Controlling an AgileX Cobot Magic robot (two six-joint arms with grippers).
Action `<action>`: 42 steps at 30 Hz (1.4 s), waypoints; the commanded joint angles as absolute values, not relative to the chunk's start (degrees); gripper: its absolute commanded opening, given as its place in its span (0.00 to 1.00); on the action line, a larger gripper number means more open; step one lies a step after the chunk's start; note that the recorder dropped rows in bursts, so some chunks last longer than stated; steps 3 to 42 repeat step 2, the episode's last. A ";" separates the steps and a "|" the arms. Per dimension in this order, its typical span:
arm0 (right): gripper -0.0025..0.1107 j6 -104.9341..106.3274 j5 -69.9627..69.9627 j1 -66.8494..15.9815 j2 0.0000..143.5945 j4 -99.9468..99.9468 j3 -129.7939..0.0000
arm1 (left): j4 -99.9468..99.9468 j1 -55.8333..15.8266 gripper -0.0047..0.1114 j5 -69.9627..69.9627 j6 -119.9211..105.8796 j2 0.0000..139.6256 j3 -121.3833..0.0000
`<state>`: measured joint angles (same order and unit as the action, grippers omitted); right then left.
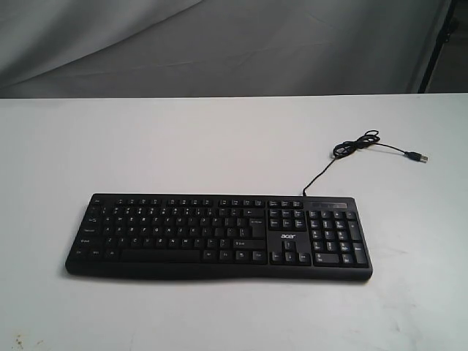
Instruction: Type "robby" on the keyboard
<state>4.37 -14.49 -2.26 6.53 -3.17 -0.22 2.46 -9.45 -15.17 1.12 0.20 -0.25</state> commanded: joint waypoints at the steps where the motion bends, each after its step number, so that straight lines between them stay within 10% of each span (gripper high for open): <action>1: 0.02 4.17 -14.38 -1.81 6.24 -2.56 0.00 | 2.74 -9.82 0.04 -14.76 1.28 0.00 0.00; 42: 0.02 4.17 -14.38 -1.81 6.24 -2.56 0.00 | 2.74 -9.82 0.04 -14.76 1.28 0.00 0.00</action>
